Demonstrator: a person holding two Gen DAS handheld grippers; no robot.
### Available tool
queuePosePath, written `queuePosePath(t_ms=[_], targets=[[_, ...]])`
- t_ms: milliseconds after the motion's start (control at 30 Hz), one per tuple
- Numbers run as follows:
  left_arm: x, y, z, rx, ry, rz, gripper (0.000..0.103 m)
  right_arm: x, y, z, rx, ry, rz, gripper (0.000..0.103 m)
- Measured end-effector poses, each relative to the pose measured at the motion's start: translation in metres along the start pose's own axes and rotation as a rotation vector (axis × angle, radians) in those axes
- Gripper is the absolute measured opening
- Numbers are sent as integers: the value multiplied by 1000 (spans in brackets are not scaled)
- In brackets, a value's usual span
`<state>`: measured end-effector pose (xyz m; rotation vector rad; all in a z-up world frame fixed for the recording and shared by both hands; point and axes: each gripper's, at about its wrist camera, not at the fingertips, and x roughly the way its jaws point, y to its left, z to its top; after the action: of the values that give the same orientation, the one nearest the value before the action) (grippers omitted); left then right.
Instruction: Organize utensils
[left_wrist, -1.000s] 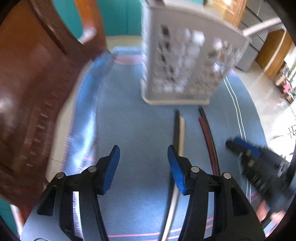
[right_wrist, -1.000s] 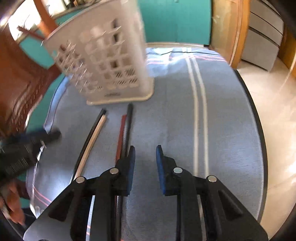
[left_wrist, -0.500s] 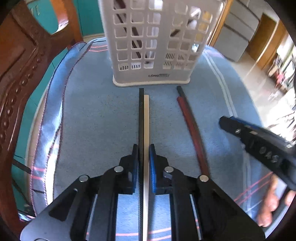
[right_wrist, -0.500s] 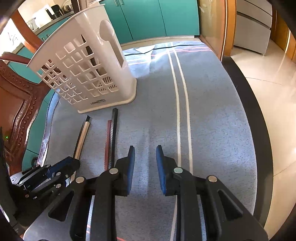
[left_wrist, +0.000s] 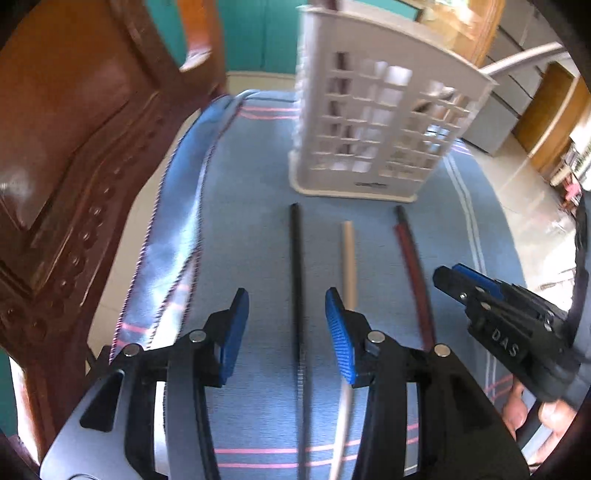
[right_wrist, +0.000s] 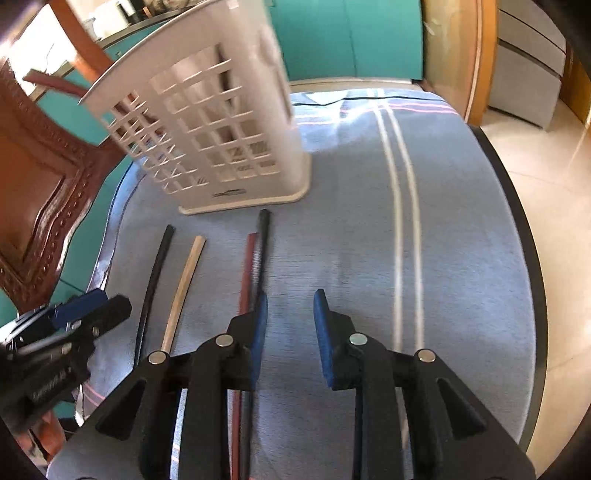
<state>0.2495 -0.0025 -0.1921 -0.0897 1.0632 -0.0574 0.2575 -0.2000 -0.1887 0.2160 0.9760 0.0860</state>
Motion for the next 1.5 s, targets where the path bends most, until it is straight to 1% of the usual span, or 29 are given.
queuePosePath(t_ms=[100,167,400,433,567,600,633,667,767,867,933,1033,1167,1267,1333,1400,1500], targets=[[6,9,2,-22,17,10,44,8,9,-1,-35,10,-15,26],[9,10,0,-21,23,12,44,11,12,1,-50,2,-24,29],[14,3,-5,3,32,14,44,22,19,14,-65,-37,-98,31],[14,1,-7,6,34,16,44,24,19,15,-66,-30,-97,33],[14,-2,-7,11,37,20,45,28,33,14,-166,-48,-199,33],[14,-1,-6,10,36,21,45,27,34,13,-171,-38,-203,33],[13,0,-6,7,36,22,45,25,33,12,-167,-25,-193,26],[13,2,-6,4,36,23,45,22,30,12,-166,-7,-177,11],[19,8,0,-8,39,26,45,12,17,7,-137,32,-148,7],[21,9,1,-9,44,27,45,4,0,4,-80,55,-128,7],[26,8,4,-2,46,33,46,0,-13,5,-29,58,-80,7],[33,0,6,21,42,67,48,-2,-21,7,4,47,-59,10],[40,-11,8,41,42,96,51,0,-17,4,-17,41,-76,23],[42,-16,8,60,46,100,52,2,-8,1,-47,35,-88,30],[44,-19,11,63,47,100,54,3,-5,0,-59,31,-100,31],[46,-21,11,63,41,109,60,2,-4,-2,-61,30,-106,31],[48,-23,12,72,27,126,64,1,-3,-3,-66,24,-116,31]])
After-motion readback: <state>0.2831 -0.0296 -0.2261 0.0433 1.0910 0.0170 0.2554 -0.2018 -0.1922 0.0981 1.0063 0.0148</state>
